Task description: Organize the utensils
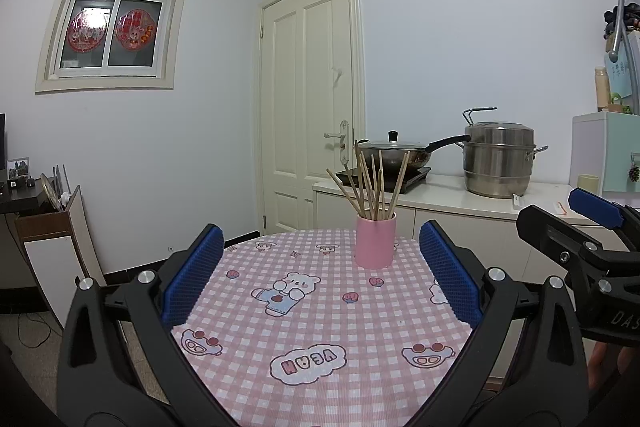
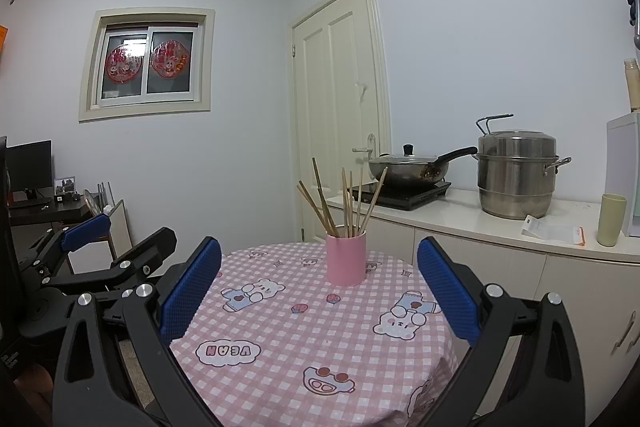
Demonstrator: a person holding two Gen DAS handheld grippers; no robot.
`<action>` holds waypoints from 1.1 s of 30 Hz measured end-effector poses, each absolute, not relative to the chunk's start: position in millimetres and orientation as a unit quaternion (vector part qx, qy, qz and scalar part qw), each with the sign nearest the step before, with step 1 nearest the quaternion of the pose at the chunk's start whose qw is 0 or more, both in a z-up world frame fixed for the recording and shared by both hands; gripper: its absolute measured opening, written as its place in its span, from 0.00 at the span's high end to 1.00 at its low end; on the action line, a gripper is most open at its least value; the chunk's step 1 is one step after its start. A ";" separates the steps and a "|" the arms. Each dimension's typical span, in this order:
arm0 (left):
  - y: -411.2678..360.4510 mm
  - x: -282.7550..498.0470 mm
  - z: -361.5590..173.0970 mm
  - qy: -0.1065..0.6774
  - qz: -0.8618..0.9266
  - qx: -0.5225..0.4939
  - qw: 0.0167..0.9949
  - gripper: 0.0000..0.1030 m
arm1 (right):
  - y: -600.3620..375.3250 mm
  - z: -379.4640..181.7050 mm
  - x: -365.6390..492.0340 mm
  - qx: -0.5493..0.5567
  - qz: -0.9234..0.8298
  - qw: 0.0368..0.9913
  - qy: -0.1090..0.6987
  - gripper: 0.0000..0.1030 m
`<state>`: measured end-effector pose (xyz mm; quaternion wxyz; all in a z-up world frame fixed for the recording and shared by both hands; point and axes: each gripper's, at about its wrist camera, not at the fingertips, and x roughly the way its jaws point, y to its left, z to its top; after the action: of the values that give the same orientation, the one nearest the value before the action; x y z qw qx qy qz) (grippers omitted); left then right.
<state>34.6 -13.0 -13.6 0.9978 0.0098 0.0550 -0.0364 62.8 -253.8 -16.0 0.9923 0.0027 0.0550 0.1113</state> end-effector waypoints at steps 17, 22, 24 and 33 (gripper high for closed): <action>-12.4 35.3 -16.0 0.058 -0.036 0.010 0.998 0.06 | -255.3 -17.7 64.4 0.003 0.112 0.992 0.058 0.08; -12.3 35.1 -16.0 0.058 -0.036 0.010 0.998 0.06 | -255.9 -18.3 64.0 0.004 0.112 0.992 0.059 0.08; -12.3 35.3 -16.0 0.058 -0.036 0.010 0.998 0.06 | -256.0 -18.8 64.1 0.004 0.112 0.992 0.059 0.08; -12.4 38.7 -19.3 0.061 -0.037 0.010 0.997 0.06 | -255.4 -21.0 63.5 0.005 0.111 0.992 0.062 0.08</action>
<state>38.7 -12.4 -19.3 0.9974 0.0105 0.0613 -0.0374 63.5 -255.4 -21.0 0.9919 0.0046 0.0618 0.1109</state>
